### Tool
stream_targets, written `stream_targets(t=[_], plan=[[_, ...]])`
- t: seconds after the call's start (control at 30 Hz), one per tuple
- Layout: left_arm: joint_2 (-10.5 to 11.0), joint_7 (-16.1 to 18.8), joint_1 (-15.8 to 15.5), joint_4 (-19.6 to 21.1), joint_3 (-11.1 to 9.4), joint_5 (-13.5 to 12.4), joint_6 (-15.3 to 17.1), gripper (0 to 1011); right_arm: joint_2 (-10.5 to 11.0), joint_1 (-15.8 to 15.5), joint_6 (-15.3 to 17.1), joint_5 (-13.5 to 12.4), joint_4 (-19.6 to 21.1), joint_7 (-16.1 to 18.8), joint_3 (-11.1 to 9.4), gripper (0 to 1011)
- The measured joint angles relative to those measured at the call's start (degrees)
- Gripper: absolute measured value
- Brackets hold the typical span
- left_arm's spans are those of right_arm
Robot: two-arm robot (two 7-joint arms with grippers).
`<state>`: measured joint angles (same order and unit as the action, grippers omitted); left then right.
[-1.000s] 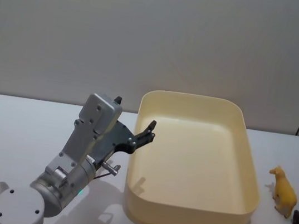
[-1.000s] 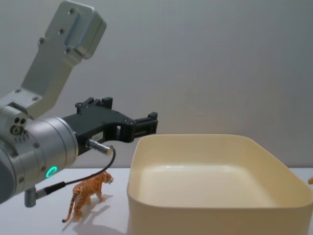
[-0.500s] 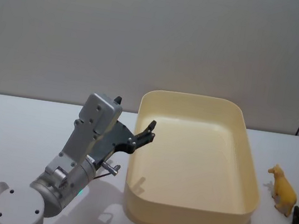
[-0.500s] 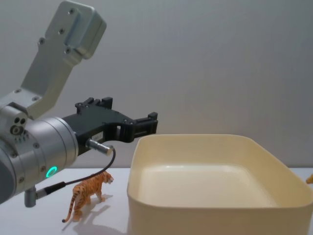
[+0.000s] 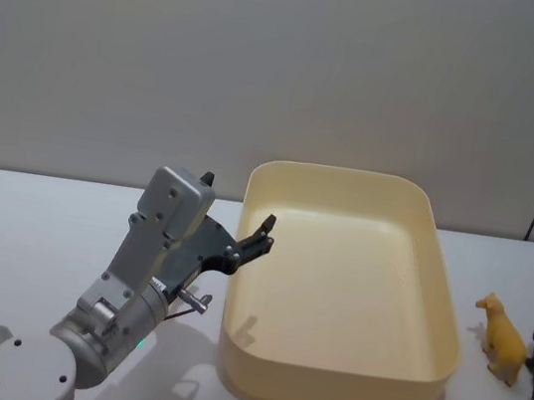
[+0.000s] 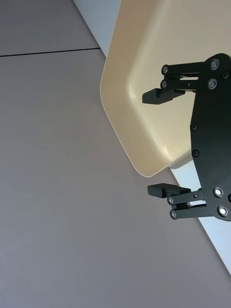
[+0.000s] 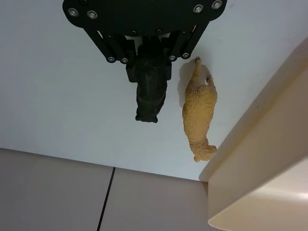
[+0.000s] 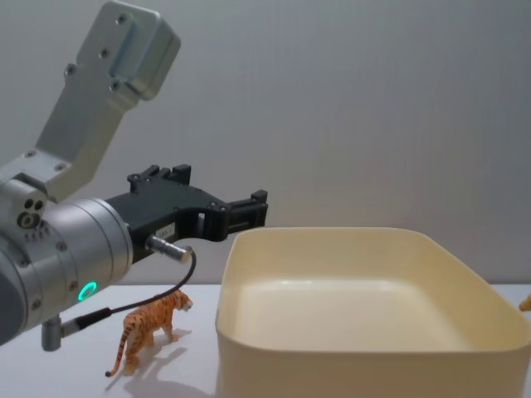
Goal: Pick up the toy alternately with two hands and place it into the central storage box.
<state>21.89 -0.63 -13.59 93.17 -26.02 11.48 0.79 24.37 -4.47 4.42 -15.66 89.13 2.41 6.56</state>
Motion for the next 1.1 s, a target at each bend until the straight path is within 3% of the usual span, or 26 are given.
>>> stream_targets(t=[0.3,0.73,0.93,1.1], plan=[[0.00,0.00,0.00,0.00,0.00,0.00,0.00,1001,1.13,-2.94,-3.03,-0.29,3.23,-0.44,-0.98,254],[0.00,0.00,0.00,0.00,0.00,0.00,0.00,1001,5.68,-12.24,-8.52,-1.45,14.49,-3.02,-5.37,254],[0.00,0.00,0.00,0.00,0.00,0.00,0.00,1001,6.95,-13.65,-9.07,-2.58,17.52,-1.68,-6.36,254],[0.00,0.00,0.00,0.00,0.00,0.00,0.00,1001,7.08,-11.99,-7.69,-3.45,18.41,1.28,-6.00,254]])
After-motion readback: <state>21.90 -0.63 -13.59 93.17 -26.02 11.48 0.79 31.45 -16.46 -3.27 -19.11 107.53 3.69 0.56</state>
